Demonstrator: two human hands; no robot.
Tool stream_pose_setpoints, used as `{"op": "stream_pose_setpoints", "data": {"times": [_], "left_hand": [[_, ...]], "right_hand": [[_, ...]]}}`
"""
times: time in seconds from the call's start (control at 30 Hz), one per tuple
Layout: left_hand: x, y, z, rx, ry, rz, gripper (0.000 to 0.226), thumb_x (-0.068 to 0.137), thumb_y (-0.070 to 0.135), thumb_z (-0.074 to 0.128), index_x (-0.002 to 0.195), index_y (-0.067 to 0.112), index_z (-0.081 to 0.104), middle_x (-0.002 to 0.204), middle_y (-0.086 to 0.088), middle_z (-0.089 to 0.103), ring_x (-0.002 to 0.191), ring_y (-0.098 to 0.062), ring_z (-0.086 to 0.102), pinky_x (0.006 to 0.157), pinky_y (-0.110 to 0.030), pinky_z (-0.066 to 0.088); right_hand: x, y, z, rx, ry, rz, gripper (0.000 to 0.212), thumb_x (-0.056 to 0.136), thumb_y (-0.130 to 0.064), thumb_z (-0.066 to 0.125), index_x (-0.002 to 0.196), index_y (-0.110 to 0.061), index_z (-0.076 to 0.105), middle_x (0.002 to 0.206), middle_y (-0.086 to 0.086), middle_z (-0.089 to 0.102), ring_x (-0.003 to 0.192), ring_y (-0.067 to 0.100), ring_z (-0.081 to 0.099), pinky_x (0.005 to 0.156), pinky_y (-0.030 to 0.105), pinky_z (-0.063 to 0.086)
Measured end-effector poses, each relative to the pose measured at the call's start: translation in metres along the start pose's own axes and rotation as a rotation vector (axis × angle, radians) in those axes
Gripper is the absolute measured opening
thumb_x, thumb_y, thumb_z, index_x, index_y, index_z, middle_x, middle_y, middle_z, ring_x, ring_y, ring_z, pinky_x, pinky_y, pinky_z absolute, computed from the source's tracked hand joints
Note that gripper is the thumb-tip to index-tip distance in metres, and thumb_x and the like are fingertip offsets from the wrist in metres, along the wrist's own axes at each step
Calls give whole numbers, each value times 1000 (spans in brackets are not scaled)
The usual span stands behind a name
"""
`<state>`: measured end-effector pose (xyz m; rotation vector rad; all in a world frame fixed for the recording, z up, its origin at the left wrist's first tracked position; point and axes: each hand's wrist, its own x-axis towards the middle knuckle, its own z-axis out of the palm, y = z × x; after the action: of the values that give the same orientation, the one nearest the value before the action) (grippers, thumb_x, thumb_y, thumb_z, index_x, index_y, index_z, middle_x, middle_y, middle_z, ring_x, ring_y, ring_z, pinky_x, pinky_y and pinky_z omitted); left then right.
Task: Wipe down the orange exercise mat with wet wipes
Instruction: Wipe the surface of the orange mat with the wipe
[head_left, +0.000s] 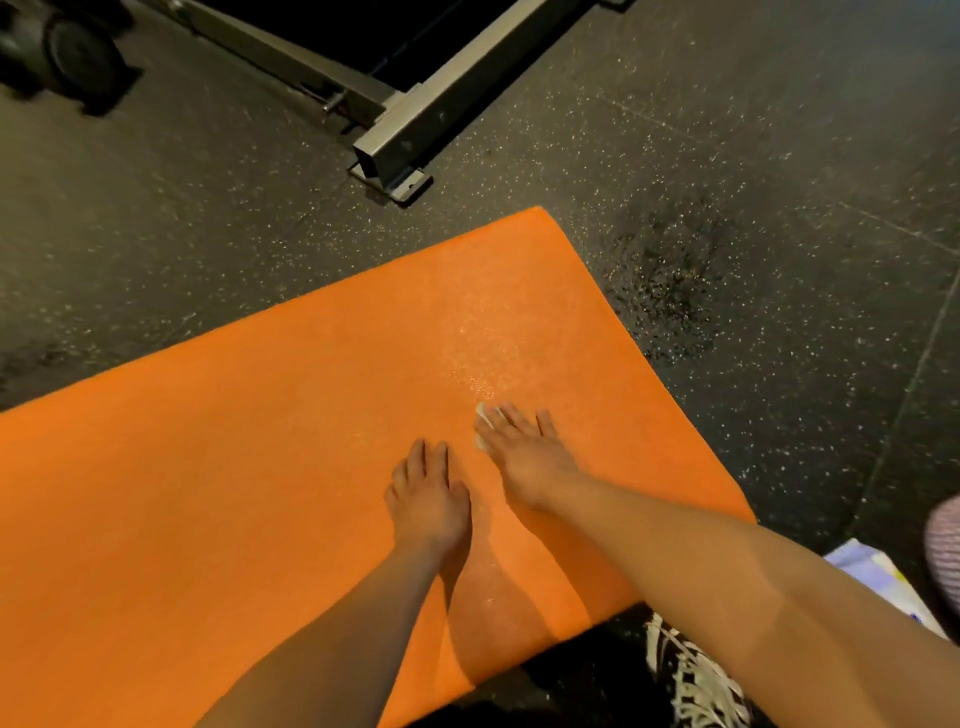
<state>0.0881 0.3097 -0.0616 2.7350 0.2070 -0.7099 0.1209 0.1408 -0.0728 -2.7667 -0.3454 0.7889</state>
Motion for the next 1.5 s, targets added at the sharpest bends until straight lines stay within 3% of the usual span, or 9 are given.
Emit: {"op": "stream_pose_setpoints", "data": {"times": [0.13,0.37,0.53,0.7,0.87,1.0,1.13,1.33,1.5], "left_hand": [[15,-16,-11,16,3,-83,60,104,44,34,159,33,14,168,4,-4,151,-30,5,118,-50,14],[49,-25,-22,-13,46,-107,59,106,42,33,159,37,10,168,9,-5,139,-33,23,111,-46,21],[56,-34,-21,-15,101,-82,59,104,44,34,159,37,12,168,9,-3,134,-32,27,108,-44,20],[54,-30,-14,10,124,-100,60,104,42,33,160,35,11,169,6,-4,137,-30,25,110,-45,20],[55,-18,-17,2,89,6,58,104,43,33,159,36,16,168,6,-1,140,-29,17,111,-44,15],[56,-4,-15,-48,54,-23,58,104,44,34,159,37,16,169,6,-2,145,-30,14,114,-44,15],[51,-13,-13,-40,40,37,60,104,44,34,160,35,15,169,5,-4,149,-28,7,118,-46,11],[24,-13,-2,-70,71,90,56,102,34,42,156,30,28,167,1,13,152,-24,7,121,-44,6],[-22,-19,5,-50,58,70,46,99,32,46,145,35,43,158,6,26,136,-26,23,110,-42,20]], "right_hand": [[18,2,-6,92,98,238,88,95,-3,43,161,-24,-12,166,-3,-25,153,20,-22,123,56,-9],[79,-52,-2,-36,12,-213,80,101,-20,47,162,-31,-4,168,-11,-16,154,17,-18,122,57,-8],[108,-44,-26,62,141,132,82,98,-8,40,162,-26,-10,167,-2,-22,153,23,-23,122,57,-12],[113,-47,-16,-61,102,-195,71,105,-17,35,162,-29,-5,168,-7,-18,154,20,-20,122,55,-12],[107,-37,-25,100,180,184,74,103,-16,36,162,-25,-7,168,-1,-18,154,26,-21,122,57,-10],[92,-42,-16,36,98,-73,67,107,-29,35,162,-29,-2,169,-7,-15,154,20,-18,122,54,-12],[86,-25,-18,58,179,130,72,103,-16,37,162,-29,-2,169,-5,-16,154,24,-19,120,56,-13],[35,-38,21,-27,92,-101,73,105,-27,40,162,-27,-5,167,-8,-21,154,18,-20,123,55,-8],[-4,-37,32,47,50,-1,61,110,-26,30,162,-27,-1,168,-8,-17,154,17,-19,124,50,-8]]}}
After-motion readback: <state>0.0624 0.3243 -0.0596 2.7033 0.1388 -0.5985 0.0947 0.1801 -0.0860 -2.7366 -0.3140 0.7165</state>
